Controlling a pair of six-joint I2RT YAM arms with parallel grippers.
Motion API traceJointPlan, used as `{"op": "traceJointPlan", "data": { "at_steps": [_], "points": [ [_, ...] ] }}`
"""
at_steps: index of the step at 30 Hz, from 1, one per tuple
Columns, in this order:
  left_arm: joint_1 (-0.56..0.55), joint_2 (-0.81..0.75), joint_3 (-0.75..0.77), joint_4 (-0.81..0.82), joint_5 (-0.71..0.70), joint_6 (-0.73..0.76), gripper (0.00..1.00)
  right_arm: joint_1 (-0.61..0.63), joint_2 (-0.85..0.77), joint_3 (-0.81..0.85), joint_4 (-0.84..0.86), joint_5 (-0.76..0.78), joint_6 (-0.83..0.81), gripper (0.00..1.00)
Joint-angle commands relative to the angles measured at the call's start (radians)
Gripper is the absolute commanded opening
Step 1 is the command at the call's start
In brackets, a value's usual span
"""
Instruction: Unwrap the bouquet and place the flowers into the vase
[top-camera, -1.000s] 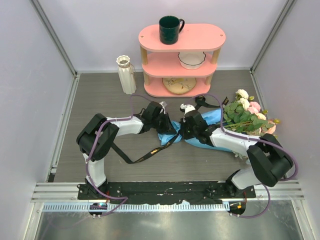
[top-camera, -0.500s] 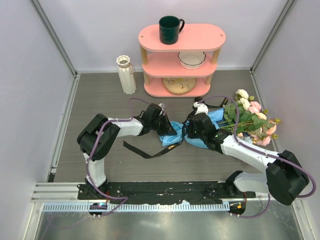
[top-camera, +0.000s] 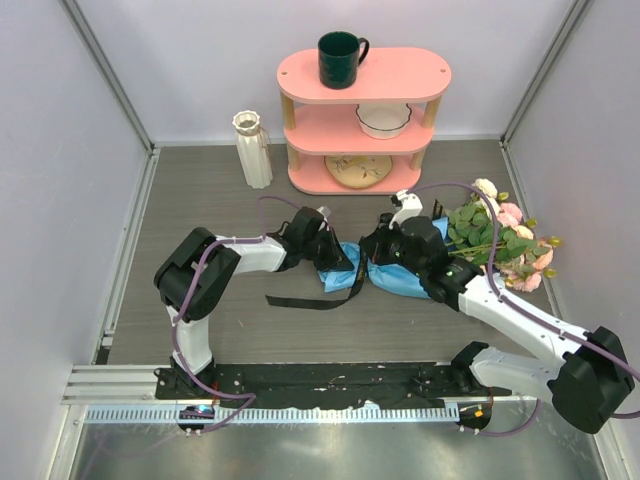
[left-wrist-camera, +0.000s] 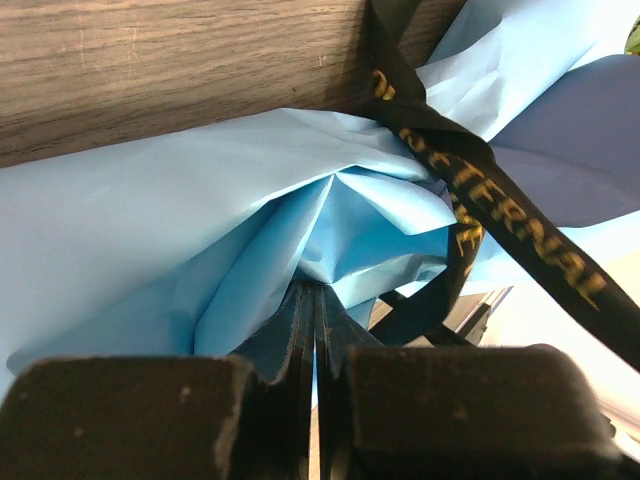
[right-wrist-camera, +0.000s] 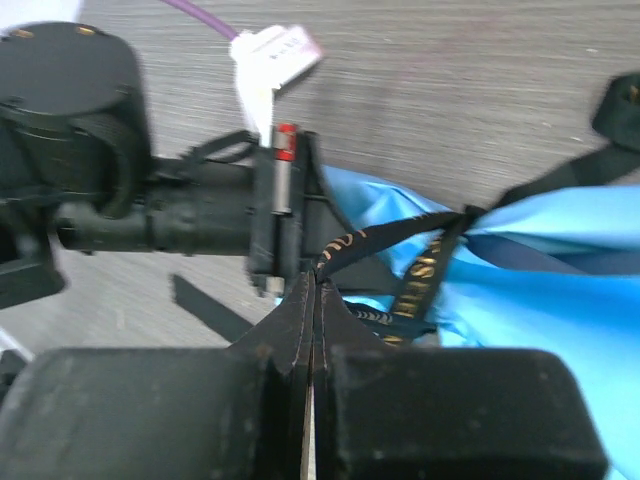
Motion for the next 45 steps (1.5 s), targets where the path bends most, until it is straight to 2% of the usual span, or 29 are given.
{"op": "traceJointPlan", "data": {
  "at_steps": [1,4,9,11,13,16,17,20,21,24,26,29,33,36,37,39,40,43,45],
  "points": [
    [0.005,0.016,-0.015,-0.032,-0.035,0.026,0.04,0.003,0.014,0.074,0.141,-0.164,0.062,0.01],
    [0.005,0.010,-0.014,-0.039,-0.037,0.035,0.05,0.002,-0.027,0.068,0.156,-0.227,0.078,0.01],
    [0.005,0.018,-0.008,-0.036,-0.037,0.037,0.05,-0.007,-0.186,0.091,0.187,-0.394,0.088,0.01],
    [0.005,0.024,-0.004,-0.035,-0.035,0.037,0.05,-0.009,-0.225,0.135,0.161,-0.396,0.065,0.01],
    [0.005,0.023,-0.006,-0.035,-0.034,0.037,0.05,-0.007,-0.271,0.204,0.063,-0.341,0.006,0.01],
    [0.005,0.023,-0.006,-0.037,-0.034,0.038,0.06,-0.007,-0.294,0.294,-0.132,-0.091,-0.079,0.01],
    [0.005,0.023,-0.004,-0.037,-0.037,0.038,0.06,-0.007,-0.300,0.309,-0.169,0.067,-0.094,0.01],
    [0.005,0.021,0.003,-0.043,-0.035,0.043,0.06,-0.007,-0.305,0.364,-0.318,0.341,-0.140,0.01],
    [0.005,0.021,0.005,-0.048,-0.035,0.043,0.06,-0.007,-0.306,0.373,-0.370,0.498,-0.155,0.01],
    [0.005,0.023,0.009,-0.051,-0.035,0.043,0.06,-0.007,-0.340,0.384,-0.382,0.630,-0.231,0.01],
    [0.006,0.024,0.009,-0.051,-0.035,0.044,0.06,-0.006,-0.375,0.392,-0.366,0.643,-0.266,0.01],
    [0.005,0.027,0.008,-0.052,-0.037,0.050,0.06,-0.007,-0.395,0.407,-0.330,0.601,-0.284,0.01],
    [0.005,0.024,0.003,-0.054,-0.044,0.050,0.06,-0.007,-0.379,0.448,-0.257,0.468,-0.246,0.01],
    [0.005,0.024,0.003,-0.054,-0.046,0.052,0.07,-0.007,-0.319,0.508,-0.147,0.238,-0.138,0.01],
    [0.006,0.024,0.005,-0.054,-0.046,0.052,0.07,-0.009,-0.291,0.523,-0.101,0.040,-0.052,0.01],
    [0.005,0.024,0.008,-0.055,-0.046,0.050,0.07,-0.007,-0.207,0.559,0.048,-0.149,0.062,0.01],
    [0.005,0.023,0.006,-0.055,-0.047,0.052,0.07,-0.007,-0.179,0.565,0.176,-0.263,0.179,0.01],
    [0.003,0.013,0.009,-0.054,-0.047,0.047,0.08,-0.007,-0.090,0.592,0.289,-0.356,0.294,0.01],
    [0.003,0.000,0.009,-0.051,-0.046,0.049,0.09,-0.007,-0.076,0.605,0.265,-0.321,0.274,0.01]
  ]
}}
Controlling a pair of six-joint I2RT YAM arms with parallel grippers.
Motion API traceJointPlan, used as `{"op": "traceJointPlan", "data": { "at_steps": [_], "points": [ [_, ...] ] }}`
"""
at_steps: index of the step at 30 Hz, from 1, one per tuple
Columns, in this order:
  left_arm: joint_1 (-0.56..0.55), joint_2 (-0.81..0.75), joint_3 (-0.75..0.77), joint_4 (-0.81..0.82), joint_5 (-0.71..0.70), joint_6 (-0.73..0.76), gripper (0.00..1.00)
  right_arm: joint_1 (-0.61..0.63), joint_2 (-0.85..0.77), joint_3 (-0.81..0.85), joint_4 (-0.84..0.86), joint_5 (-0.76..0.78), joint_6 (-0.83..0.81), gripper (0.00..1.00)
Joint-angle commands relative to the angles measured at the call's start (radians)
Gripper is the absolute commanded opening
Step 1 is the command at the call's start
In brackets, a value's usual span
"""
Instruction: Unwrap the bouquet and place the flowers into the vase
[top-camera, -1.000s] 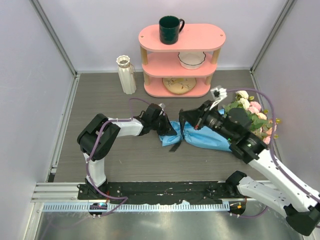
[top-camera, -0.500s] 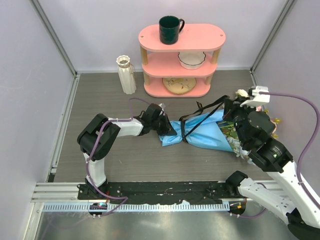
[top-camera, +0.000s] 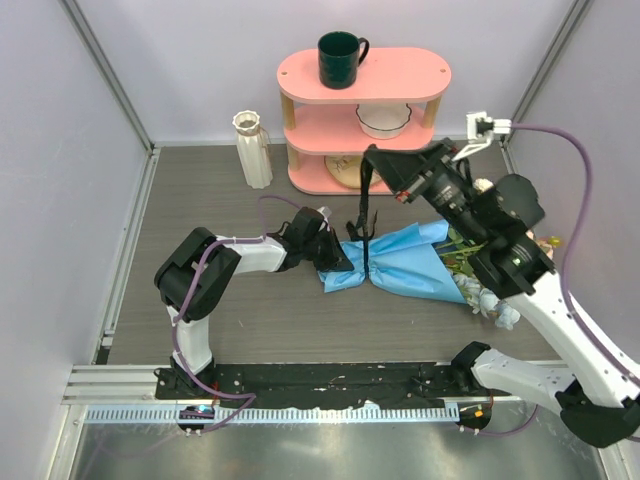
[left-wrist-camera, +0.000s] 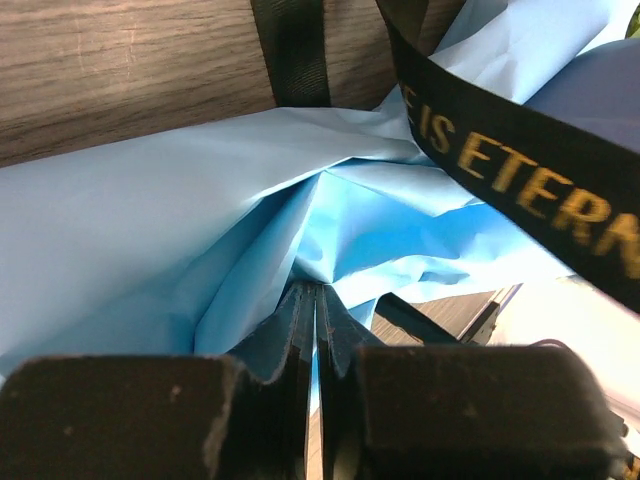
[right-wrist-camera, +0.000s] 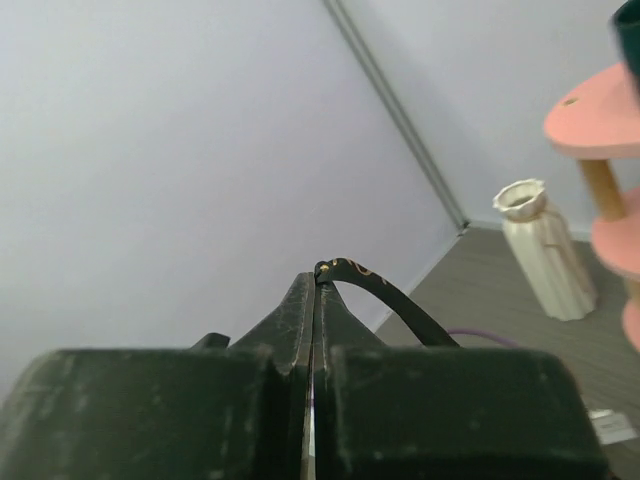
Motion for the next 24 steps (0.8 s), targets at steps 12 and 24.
{"op": "traceJointPlan", "data": {
  "at_steps": [12,24],
  "points": [
    [-0.001,-0.053,0.020,-0.046,-0.041,0.048,0.15,0.001,-0.106,0.237,-0.169,0.243,-0.260,0.01],
    [-0.001,-0.082,-0.006,-0.028,-0.024,0.056,0.20,0.001,-0.006,0.424,-0.246,0.182,-0.300,0.01]
  ]
}}
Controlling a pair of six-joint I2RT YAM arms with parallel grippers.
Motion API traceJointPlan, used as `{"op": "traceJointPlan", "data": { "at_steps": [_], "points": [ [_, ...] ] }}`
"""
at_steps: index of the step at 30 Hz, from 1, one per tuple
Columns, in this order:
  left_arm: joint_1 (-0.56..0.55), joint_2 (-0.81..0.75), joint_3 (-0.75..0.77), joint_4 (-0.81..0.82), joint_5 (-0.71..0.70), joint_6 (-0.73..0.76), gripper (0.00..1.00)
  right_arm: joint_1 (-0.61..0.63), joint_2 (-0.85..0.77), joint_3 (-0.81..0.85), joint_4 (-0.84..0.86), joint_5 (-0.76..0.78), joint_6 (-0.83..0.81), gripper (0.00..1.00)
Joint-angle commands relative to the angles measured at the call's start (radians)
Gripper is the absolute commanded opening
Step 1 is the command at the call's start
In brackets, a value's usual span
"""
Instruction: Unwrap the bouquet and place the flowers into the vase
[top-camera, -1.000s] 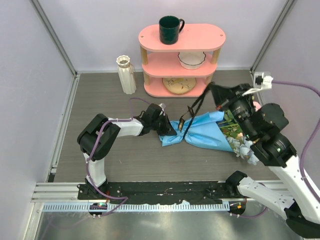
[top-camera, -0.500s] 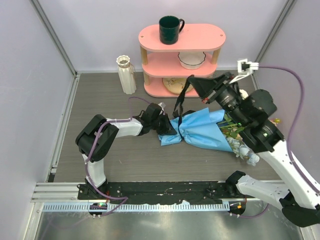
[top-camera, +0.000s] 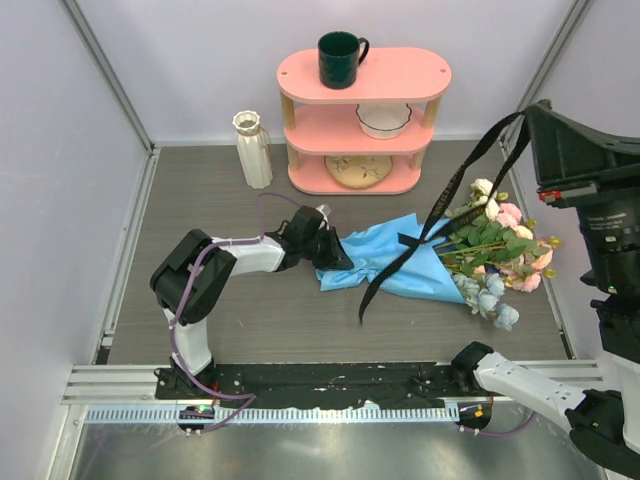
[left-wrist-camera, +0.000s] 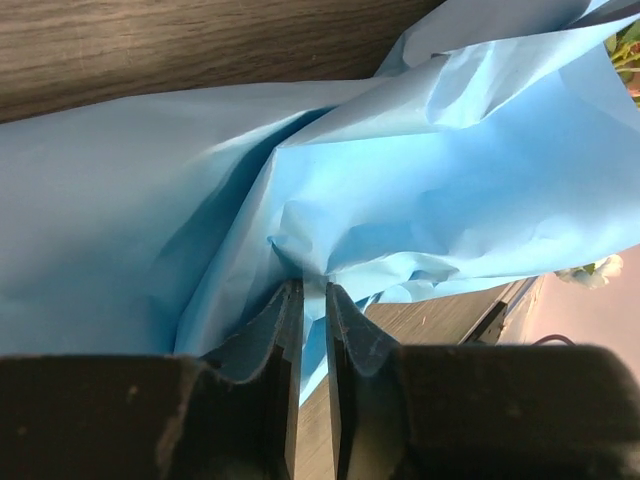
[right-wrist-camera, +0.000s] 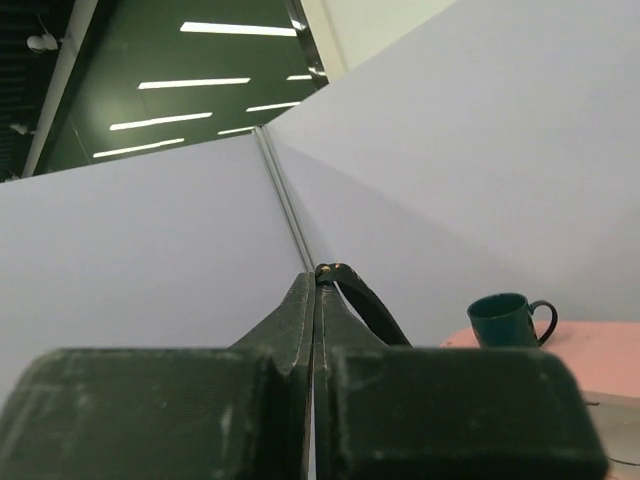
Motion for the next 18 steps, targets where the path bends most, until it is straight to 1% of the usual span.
{"op": "traceJointPlan", "data": {
  "at_steps": [1,2,3,5,6,8,9,11,12,13,14,15,16,18],
  "points": [
    [0.000,-0.060,-0.008,0.011,0.006,0.032,0.22,0.001,0.071,-0.070,-0.056,-0.009,-0.018,0.01],
    [0.000,-0.073,-0.009,0.026,0.020,0.038,0.26,0.001,0.075,-0.093,-0.057,-0.019,-0.015,0.01],
    [0.000,-0.105,-0.017,0.043,0.052,0.040,0.34,0.001,0.085,-0.104,-0.063,-0.023,-0.017,0.01],
    [0.000,-0.152,-0.035,0.093,0.080,0.050,0.43,-0.001,0.091,-0.134,-0.080,-0.049,-0.018,0.01],
    [0.000,-0.215,-0.042,0.107,0.106,0.059,0.49,0.002,0.094,-0.144,-0.086,-0.054,-0.020,0.01],
    [0.000,-0.284,-0.068,0.130,0.129,0.081,0.55,0.002,0.096,-0.174,-0.103,-0.065,-0.018,0.01],
    [0.000,-0.368,-0.080,0.149,0.140,0.110,0.60,0.001,0.094,-0.182,-0.108,-0.075,-0.015,0.01],
    [0.001,-0.460,-0.123,0.169,0.152,0.144,0.64,0.001,0.090,-0.212,-0.113,-0.092,-0.009,0.01],
    [0.000,-0.506,-0.141,0.211,0.167,0.174,0.77,0.001,0.088,-0.222,-0.111,-0.114,-0.002,0.01],
    [0.000,-0.603,-0.175,0.228,0.199,0.196,0.84,0.002,0.090,-0.231,-0.111,-0.152,0.002,0.01],
    [-0.002,-0.651,-0.189,0.239,0.213,0.214,0.89,0.001,0.094,-0.245,-0.114,-0.176,0.005,0.01],
    [-0.003,-0.695,-0.201,0.241,0.215,0.233,0.98,0.001,0.101,-0.249,-0.117,-0.204,0.008,0.01],
    [-0.003,-0.785,-0.215,0.230,0.203,0.280,1.00,0.001,0.108,-0.251,-0.128,-0.270,0.006,0.01],
    [-0.005,-0.850,-0.224,0.215,0.195,0.325,1.00,0.001,0.137,-0.253,-0.143,-0.342,0.008,0.01]
  ]
}}
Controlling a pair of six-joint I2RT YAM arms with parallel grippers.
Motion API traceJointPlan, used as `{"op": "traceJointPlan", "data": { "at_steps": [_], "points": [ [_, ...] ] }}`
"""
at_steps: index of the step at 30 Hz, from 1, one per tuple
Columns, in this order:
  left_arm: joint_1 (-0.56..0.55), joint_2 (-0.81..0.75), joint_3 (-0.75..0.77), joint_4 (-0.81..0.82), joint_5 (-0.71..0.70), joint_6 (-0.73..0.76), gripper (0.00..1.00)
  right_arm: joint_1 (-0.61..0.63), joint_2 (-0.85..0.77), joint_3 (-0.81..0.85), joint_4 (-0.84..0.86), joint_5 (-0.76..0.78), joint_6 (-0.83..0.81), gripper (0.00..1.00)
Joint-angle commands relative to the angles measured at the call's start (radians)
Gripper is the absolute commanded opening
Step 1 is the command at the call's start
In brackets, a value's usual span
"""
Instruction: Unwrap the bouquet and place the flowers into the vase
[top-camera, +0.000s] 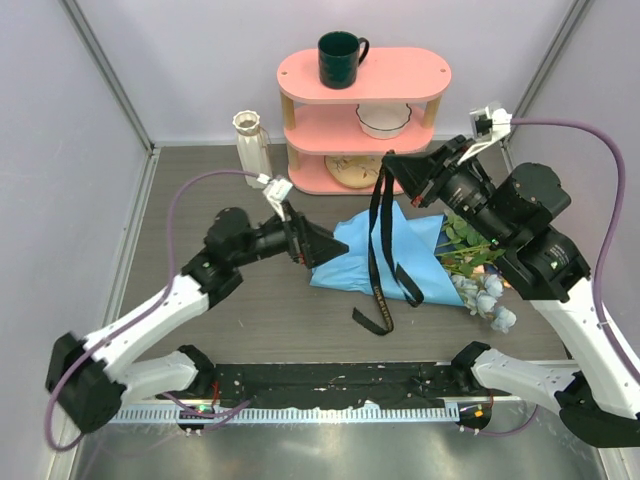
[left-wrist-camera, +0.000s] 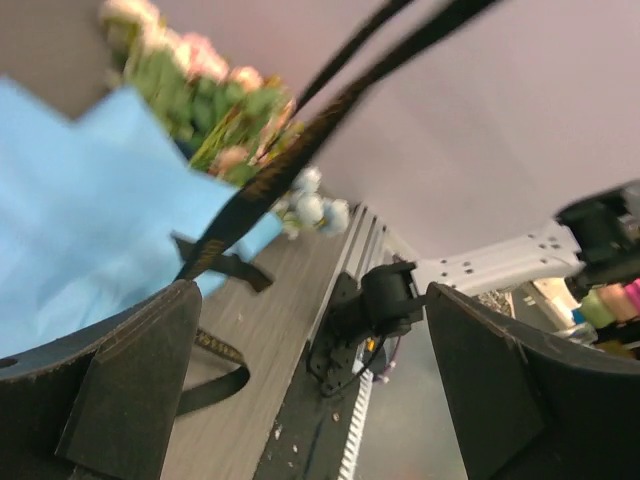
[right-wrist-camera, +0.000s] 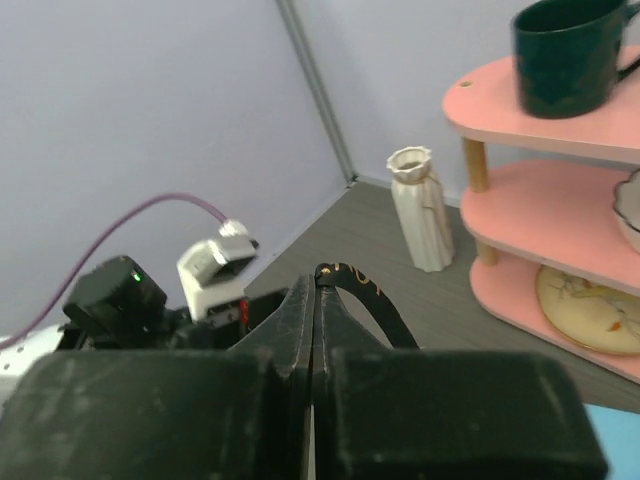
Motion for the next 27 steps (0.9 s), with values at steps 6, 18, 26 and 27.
{"op": "traceJointPlan", "data": {
  "at_steps": [6,18,26,27],
  "points": [
    [-0.008,-0.207,-0.027,0.110,-0.032,0.287,1.00,-0.001,0.061,-0.040,0.109,-0.510,0.070,0.01],
    [-0.021,0.049,0.014,0.492,0.297,0.068,0.91,0.001,0.053,-0.190,0.435,-0.699,0.321,0.01],
    [-0.020,-0.007,0.132,-0.131,0.104,0.296,0.00,0.002,0.050,-0.138,0.167,-0.342,0.145,0.31],
    [-0.021,-0.021,0.151,-0.202,0.043,0.321,0.00,0.002,0.047,-0.134,0.077,-0.258,0.130,0.44]
  ]
}}
